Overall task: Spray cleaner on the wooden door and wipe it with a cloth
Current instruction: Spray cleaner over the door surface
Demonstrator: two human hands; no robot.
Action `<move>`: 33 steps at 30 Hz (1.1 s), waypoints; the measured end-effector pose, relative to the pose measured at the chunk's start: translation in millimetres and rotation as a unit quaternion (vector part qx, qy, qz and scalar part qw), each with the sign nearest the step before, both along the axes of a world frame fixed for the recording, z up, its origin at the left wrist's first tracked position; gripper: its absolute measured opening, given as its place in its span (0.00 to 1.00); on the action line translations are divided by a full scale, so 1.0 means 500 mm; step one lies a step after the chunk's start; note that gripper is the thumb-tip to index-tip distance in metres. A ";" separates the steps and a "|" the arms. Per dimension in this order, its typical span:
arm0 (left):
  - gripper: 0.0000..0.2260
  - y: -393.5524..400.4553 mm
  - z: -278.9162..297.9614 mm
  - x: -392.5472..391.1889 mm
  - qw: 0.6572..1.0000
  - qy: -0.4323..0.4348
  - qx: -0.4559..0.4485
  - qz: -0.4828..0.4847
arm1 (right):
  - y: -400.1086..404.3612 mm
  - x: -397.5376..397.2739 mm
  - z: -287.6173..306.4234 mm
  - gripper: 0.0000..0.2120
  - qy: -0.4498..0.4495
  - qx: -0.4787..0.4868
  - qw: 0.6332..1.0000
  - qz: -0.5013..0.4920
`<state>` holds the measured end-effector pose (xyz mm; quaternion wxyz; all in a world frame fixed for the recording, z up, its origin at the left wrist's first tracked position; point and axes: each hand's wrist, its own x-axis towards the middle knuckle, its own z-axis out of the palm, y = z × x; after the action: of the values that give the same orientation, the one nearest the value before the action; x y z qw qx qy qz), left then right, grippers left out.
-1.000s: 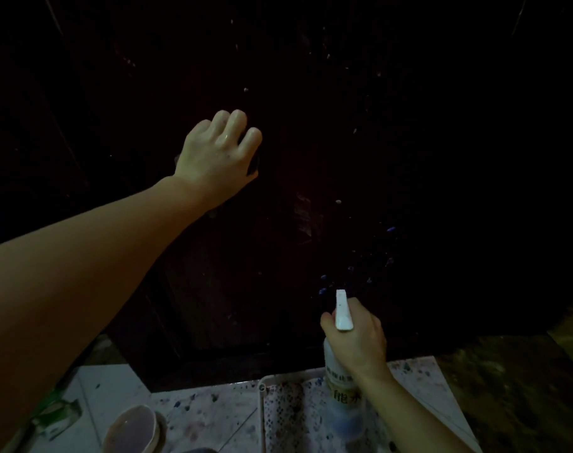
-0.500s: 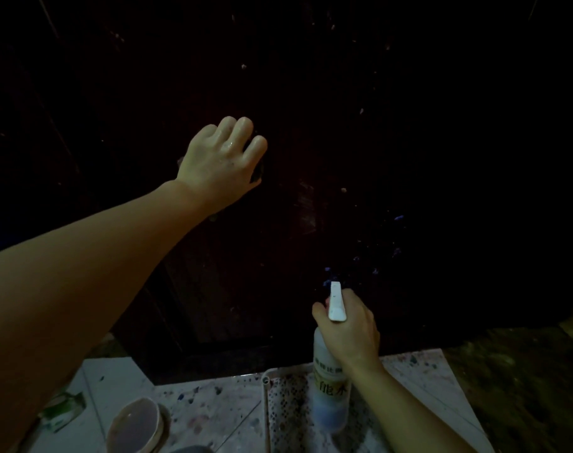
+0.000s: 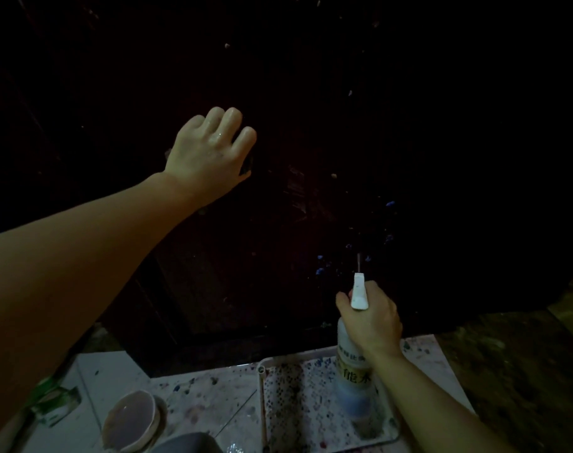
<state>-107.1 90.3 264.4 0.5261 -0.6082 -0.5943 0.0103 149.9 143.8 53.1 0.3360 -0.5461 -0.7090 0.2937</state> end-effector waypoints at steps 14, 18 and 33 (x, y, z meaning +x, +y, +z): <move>0.21 0.004 -0.029 -0.001 0.999 0.030 -0.012 0.004 | -0.050 -0.092 0.026 0.10 0.040 0.012 0.995 0.087; 0.20 0.006 -0.034 -0.004 0.999 0.043 -0.008 -0.001 | -0.048 -0.101 0.036 0.10 0.041 0.029 0.994 0.095; 0.20 0.007 -0.034 -0.007 0.999 0.042 -0.023 0.004 | -0.071 -0.096 0.032 0.12 0.037 0.070 0.986 0.148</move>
<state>-110.4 93.6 247.5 0.5360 -0.6170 -0.5738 0.0513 101.7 108.4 69.1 0.3522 -0.3989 -0.7879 0.3100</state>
